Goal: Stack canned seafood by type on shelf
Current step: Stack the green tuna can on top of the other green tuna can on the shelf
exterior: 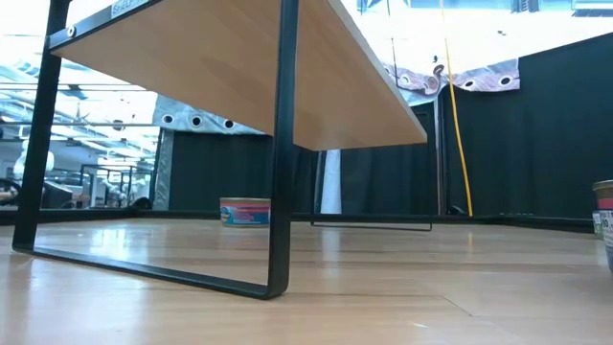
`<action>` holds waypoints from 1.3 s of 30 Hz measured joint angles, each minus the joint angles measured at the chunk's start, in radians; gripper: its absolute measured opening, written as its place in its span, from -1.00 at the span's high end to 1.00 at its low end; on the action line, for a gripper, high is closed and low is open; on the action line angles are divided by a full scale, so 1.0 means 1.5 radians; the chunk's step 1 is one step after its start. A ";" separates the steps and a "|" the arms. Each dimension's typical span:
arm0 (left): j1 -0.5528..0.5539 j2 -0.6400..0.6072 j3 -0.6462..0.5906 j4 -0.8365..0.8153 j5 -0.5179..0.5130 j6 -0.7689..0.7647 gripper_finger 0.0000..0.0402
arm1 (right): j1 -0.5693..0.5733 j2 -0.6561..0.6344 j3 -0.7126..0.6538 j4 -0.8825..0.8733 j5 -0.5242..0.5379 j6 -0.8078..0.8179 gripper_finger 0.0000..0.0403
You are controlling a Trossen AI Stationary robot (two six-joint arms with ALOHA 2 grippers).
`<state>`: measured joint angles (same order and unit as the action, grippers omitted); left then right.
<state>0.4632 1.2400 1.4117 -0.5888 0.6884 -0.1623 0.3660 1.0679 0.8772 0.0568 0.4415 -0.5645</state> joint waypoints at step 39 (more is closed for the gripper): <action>-0.112 0.280 -0.001 0.091 0.082 -0.063 0.20 | 0.076 -0.001 0.000 -0.020 0.180 -0.071 0.70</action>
<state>0.2958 1.6604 1.4105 -0.4519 0.8112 -0.2565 0.4797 1.0660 0.8772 0.0265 0.7116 -0.6715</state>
